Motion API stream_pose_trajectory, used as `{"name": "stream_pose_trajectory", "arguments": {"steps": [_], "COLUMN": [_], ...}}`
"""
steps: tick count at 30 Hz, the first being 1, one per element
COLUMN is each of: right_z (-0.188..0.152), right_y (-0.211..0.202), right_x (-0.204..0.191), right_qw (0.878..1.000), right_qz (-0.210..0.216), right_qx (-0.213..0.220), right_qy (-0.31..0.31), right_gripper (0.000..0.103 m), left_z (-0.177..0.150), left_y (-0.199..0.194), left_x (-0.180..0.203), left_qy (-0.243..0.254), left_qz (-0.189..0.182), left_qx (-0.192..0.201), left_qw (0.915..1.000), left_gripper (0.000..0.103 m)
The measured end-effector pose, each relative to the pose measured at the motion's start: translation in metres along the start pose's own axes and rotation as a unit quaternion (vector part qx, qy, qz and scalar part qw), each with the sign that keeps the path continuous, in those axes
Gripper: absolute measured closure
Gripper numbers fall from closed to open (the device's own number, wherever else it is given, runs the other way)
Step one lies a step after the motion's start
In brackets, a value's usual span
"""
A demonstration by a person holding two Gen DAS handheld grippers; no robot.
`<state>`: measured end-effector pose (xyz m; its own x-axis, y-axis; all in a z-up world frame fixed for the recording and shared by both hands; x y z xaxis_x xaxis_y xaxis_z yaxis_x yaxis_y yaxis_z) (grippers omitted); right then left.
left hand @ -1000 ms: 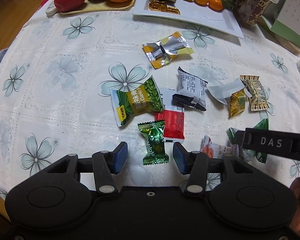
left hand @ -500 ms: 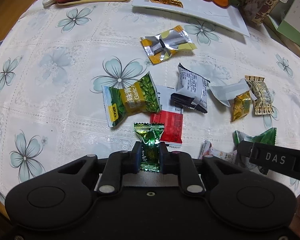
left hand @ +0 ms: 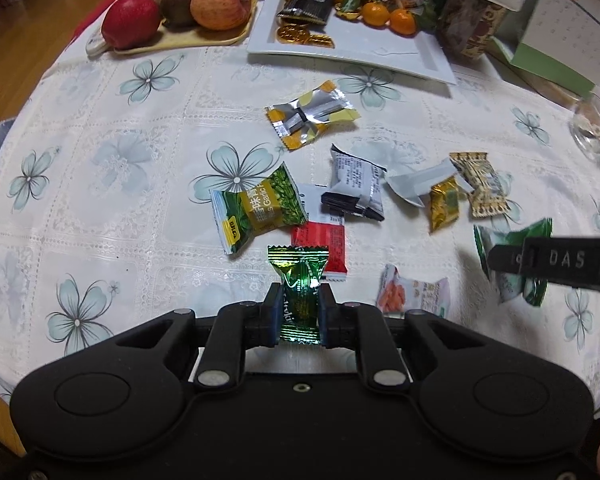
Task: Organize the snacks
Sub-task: 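Carry both snacks over the gold tray and open both tools to drop them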
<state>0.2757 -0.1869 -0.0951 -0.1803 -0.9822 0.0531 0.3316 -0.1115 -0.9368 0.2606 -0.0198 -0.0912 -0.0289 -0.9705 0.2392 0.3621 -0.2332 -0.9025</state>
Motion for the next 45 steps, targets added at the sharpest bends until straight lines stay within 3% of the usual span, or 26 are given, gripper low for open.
{"name": "stream_pose_trajectory", "arguments": {"steps": [9, 16, 25, 31, 38, 45], "right_z": [-0.028, -0.064, -0.14, -0.188, -0.227, -0.263], "right_y": [-0.028, -0.066, -0.092, -0.097, -0.109, -0.117], "right_x": [0.009, 0.018, 0.03, 0.04, 0.046, 0.046], "right_qw": [1.0, 0.996, 0.996, 0.996, 0.995, 0.994], "right_qz": [0.013, 0.001, 0.032, 0.016, 0.022, 0.023], "right_qx": [0.019, 0.085, 0.087, 0.087, 0.094, 0.103], "right_qy": [0.0, -0.017, 0.002, 0.001, 0.007, -0.003], "right_gripper": [0.064, 0.064, 0.064, 0.064, 0.064, 0.064], "left_z": [-0.032, -0.068, -0.12, -0.151, -0.181, -0.207], "left_y": [-0.035, -0.056, -0.076, -0.083, -0.093, -0.093], "left_x": [0.01, 0.005, -0.007, -0.012, -0.003, -0.001], "left_qy": [0.049, 0.058, 0.041, 0.025, 0.048, 0.041], "left_qz": [-0.003, 0.008, 0.004, 0.001, 0.013, 0.005], "left_qx": [0.029, 0.057, 0.068, 0.065, 0.074, 0.055], "left_qw": [0.9984, 0.9966, 0.9968, 0.9976, 0.996, 0.9977], "left_gripper": [0.08, 0.08, 0.08, 0.08, 0.08, 0.08]}}
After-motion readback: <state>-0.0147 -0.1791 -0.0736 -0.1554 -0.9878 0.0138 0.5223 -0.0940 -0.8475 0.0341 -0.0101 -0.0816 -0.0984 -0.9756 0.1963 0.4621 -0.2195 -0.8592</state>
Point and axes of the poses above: each gripper's, at about its wrist camera, not at the fingertips, and y roughly the way its jaws point, x to its right, z to its top, the point moved 9 cm from there along y, roughly the way its jaws point, and after that the axes turned 10 degrees about -z, right-handed, at the moved point
